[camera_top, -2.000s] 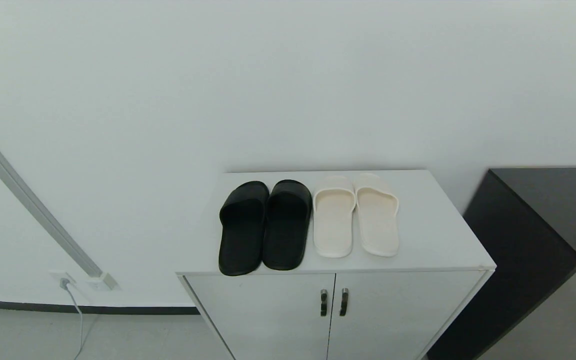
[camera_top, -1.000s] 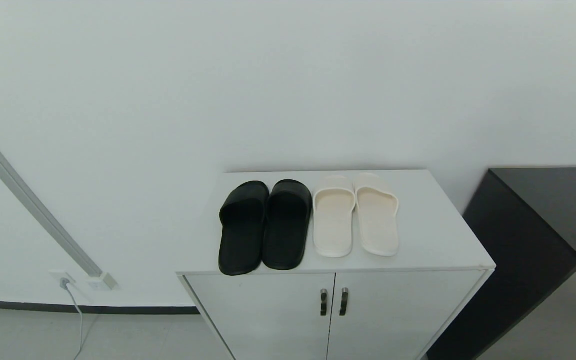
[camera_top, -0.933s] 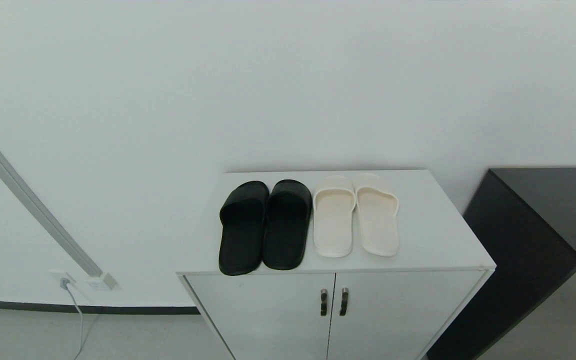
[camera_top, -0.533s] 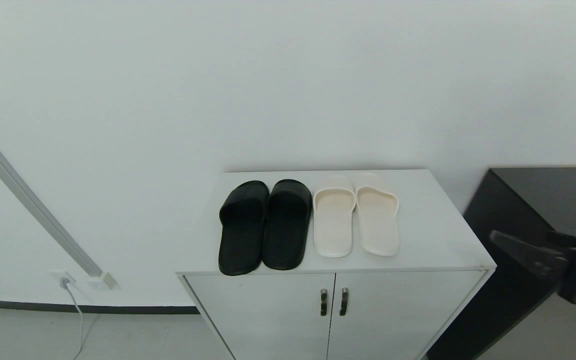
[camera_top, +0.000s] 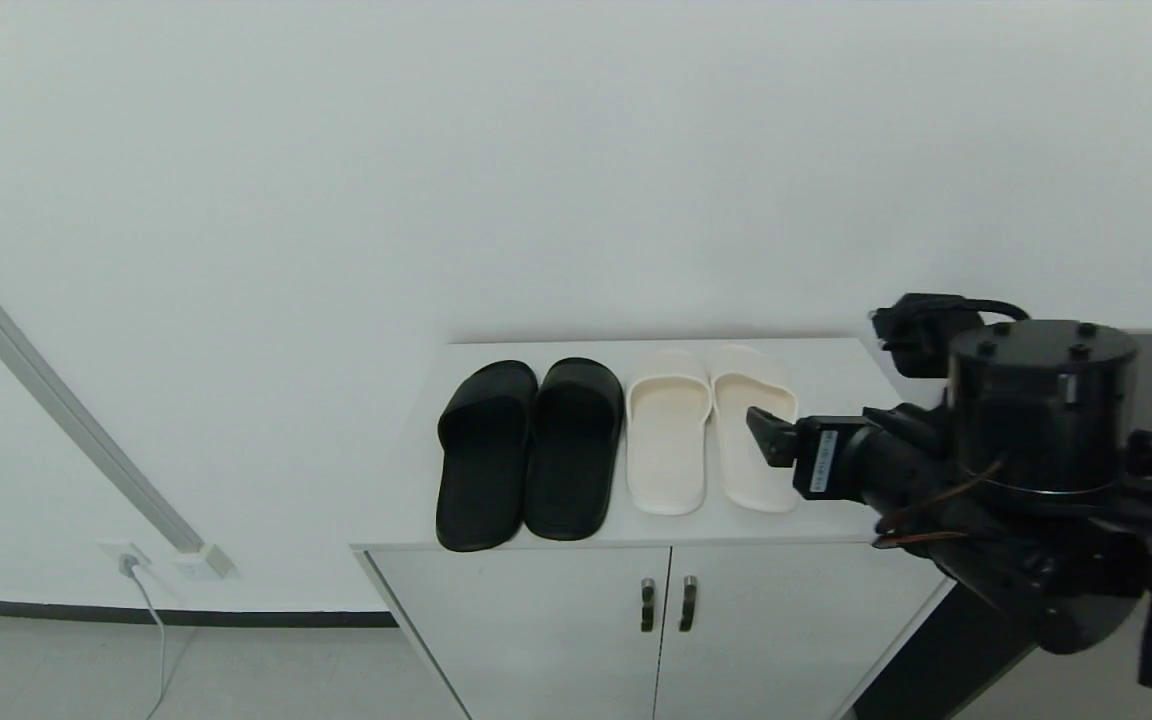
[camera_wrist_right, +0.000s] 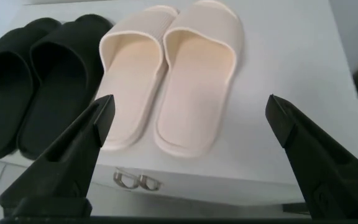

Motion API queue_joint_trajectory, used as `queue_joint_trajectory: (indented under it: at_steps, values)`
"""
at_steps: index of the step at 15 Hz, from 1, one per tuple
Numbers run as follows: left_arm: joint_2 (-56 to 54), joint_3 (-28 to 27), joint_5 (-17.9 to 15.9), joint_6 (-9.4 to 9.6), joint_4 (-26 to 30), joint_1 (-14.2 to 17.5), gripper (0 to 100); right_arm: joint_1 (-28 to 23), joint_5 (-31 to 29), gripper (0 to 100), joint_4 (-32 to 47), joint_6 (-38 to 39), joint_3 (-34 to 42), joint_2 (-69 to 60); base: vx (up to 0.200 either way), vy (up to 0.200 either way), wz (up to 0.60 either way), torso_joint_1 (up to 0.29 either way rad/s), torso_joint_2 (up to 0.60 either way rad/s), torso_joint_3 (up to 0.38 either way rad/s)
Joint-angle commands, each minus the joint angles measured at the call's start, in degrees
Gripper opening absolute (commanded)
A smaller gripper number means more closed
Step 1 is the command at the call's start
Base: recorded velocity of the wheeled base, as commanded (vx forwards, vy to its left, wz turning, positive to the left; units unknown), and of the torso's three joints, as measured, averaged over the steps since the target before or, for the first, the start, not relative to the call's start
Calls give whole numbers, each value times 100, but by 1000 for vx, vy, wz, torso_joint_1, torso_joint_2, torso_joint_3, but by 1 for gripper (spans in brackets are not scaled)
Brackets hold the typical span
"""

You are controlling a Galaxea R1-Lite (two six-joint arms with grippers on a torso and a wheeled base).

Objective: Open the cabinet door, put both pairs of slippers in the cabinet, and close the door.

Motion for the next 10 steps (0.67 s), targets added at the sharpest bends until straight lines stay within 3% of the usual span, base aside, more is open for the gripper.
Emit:
queue_joint_trajectory:
  at_steps: [1,10]
  values:
    - [4,0,0,-5,-1,2,0,97,-280,100,-205,-7,-486,979,0,0,0,0,0,0]
    - [4,0,0,-14,-1,-7,0,-52,-825,100,-389,-77,-1743,2323,0,0,0,0,0,0]
